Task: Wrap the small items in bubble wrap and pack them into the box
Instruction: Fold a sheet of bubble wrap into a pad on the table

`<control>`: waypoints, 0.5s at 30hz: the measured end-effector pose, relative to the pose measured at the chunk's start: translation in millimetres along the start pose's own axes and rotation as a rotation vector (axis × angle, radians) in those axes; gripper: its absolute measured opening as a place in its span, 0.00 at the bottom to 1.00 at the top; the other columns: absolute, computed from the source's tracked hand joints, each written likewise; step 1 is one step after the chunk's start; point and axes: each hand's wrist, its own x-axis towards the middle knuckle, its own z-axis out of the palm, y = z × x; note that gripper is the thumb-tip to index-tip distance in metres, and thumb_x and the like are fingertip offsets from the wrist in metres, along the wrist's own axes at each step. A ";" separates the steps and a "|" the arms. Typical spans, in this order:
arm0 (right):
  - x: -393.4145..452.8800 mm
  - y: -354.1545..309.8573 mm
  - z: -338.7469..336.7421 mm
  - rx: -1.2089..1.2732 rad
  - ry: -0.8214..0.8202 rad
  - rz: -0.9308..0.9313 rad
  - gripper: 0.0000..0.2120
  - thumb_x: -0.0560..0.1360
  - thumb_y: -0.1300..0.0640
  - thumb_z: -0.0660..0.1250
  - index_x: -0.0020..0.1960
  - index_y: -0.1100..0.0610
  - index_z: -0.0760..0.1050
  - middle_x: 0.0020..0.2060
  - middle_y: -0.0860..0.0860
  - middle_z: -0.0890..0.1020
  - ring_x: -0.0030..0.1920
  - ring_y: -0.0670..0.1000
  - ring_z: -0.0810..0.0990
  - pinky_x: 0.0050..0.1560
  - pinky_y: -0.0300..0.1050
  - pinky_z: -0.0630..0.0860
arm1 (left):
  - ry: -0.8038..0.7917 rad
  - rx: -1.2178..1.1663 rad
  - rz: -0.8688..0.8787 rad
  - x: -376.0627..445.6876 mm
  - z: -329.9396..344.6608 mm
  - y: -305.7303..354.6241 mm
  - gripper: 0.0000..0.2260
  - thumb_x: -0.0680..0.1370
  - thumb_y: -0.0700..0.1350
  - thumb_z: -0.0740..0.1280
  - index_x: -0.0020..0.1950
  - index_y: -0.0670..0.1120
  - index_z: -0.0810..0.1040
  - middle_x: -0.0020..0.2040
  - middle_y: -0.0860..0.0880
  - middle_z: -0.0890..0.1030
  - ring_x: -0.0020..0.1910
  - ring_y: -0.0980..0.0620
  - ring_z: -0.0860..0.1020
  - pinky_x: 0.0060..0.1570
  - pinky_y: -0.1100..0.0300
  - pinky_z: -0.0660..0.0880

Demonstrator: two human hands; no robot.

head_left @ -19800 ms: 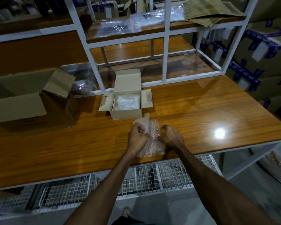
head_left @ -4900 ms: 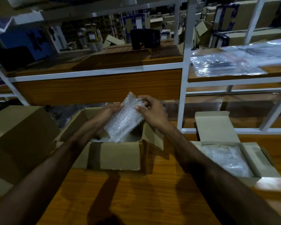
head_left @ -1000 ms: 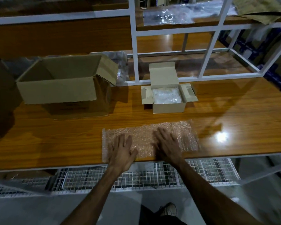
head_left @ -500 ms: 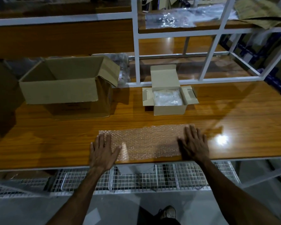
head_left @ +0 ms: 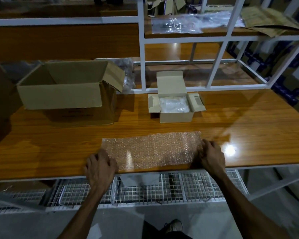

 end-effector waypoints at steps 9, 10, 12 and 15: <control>-12.0 -6.6 -2.4 0.110 -0.038 0.341 0.11 0.78 0.49 0.70 0.57 0.53 0.78 0.47 0.53 0.82 0.45 0.55 0.78 0.50 0.49 0.73 | -0.149 -0.161 -0.398 12.4 -14.5 4.2 0.11 0.70 0.52 0.79 0.35 0.47 0.82 0.34 0.48 0.80 0.40 0.47 0.72 0.55 0.46 0.68; -8.9 -5.2 -2.3 0.123 -0.060 0.370 0.11 0.77 0.48 0.71 0.54 0.52 0.77 0.46 0.52 0.82 0.45 0.56 0.79 0.52 0.51 0.76 | -0.200 -0.181 -0.449 16.8 -15.3 6.3 0.13 0.68 0.53 0.81 0.33 0.47 0.83 0.33 0.48 0.80 0.40 0.46 0.73 0.54 0.47 0.68; -4.9 -3.2 -2.0 0.127 -0.098 0.413 0.12 0.75 0.45 0.72 0.51 0.52 0.75 0.44 0.52 0.83 0.45 0.56 0.81 0.54 0.55 0.79 | -0.272 -0.225 -0.506 20.9 -16.5 9.7 0.17 0.64 0.58 0.81 0.30 0.46 0.83 0.34 0.48 0.81 0.43 0.44 0.77 0.55 0.47 0.73; -3.5 -2.6 -3.5 0.095 -0.115 0.428 0.12 0.78 0.45 0.70 0.50 0.54 0.76 0.43 0.53 0.82 0.44 0.56 0.80 0.49 0.49 0.76 | -0.221 -0.390 -0.453 20.2 -19.1 19.9 0.15 0.69 0.53 0.78 0.31 0.45 0.80 0.31 0.47 0.79 0.34 0.45 0.79 0.42 0.52 0.76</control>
